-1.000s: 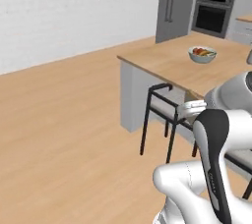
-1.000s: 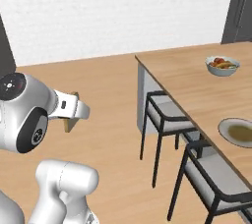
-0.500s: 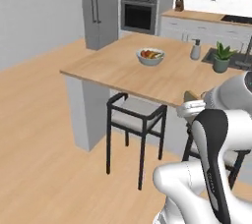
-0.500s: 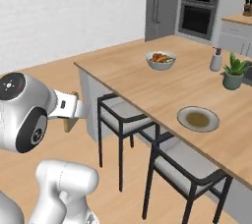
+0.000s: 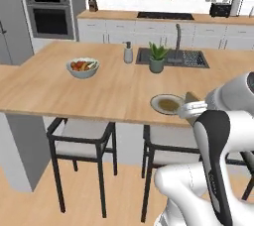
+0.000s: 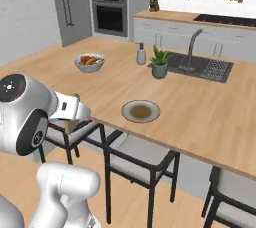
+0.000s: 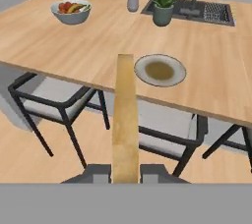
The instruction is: Start the toaster. Once the lever pops up, take the bread to the plate on the dining counter.
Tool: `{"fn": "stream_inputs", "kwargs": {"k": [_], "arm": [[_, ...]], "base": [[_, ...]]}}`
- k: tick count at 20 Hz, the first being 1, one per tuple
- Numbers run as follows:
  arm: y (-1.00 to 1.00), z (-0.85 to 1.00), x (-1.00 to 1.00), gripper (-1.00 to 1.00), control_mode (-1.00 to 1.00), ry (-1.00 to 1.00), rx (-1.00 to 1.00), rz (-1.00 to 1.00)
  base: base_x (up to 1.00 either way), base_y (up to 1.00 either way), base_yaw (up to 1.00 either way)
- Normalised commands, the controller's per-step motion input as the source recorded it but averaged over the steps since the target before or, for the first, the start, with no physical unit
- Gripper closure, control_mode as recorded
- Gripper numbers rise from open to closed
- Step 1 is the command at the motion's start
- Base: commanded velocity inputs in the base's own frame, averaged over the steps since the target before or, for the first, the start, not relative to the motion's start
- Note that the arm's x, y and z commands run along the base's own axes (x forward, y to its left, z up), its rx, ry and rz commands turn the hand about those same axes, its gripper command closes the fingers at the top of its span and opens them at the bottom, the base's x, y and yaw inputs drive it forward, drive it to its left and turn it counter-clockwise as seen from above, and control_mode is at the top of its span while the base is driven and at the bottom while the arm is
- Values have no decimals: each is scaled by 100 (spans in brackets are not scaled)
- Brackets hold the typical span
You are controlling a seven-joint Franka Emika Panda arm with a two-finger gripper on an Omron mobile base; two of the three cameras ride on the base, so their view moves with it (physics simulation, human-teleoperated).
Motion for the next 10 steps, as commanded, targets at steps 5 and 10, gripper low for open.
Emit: {"fn": "stream_inputs", "kwargs": {"k": [5,10], "arm": [[0,0,0,100,100,0,0,0],[0,0,0,100,100,0,0,0]], "base": [[57,1,-65],[46,23,-43]]}}
